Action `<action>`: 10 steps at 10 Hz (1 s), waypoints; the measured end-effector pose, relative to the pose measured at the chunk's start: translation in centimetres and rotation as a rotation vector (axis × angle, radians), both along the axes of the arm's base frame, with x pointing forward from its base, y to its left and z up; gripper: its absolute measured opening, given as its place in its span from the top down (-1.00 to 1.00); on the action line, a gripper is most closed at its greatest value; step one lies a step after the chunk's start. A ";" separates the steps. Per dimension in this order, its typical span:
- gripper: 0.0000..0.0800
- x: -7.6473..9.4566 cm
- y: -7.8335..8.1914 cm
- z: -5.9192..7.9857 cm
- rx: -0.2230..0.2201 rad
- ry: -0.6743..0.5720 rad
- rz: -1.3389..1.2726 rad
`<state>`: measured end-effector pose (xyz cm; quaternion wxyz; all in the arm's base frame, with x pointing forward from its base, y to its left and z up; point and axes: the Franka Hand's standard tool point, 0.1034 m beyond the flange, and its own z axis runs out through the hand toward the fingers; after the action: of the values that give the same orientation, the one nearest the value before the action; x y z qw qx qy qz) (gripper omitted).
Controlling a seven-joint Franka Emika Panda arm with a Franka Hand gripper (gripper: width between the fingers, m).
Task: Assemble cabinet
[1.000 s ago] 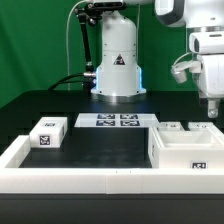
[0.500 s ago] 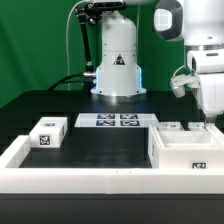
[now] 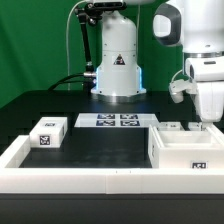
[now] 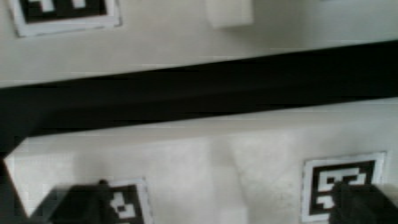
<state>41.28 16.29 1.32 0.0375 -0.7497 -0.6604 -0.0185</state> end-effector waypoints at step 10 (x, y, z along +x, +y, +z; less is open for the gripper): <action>0.83 0.3 -0.8 0.8 -0.014 0.006 -0.012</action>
Offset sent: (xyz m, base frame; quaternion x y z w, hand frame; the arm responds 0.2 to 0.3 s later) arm 0.0016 0.0011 -0.0003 -0.0020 -0.0001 0.0005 1.0000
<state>41.62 15.47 2.16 0.0342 -0.7539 -0.6560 -0.0118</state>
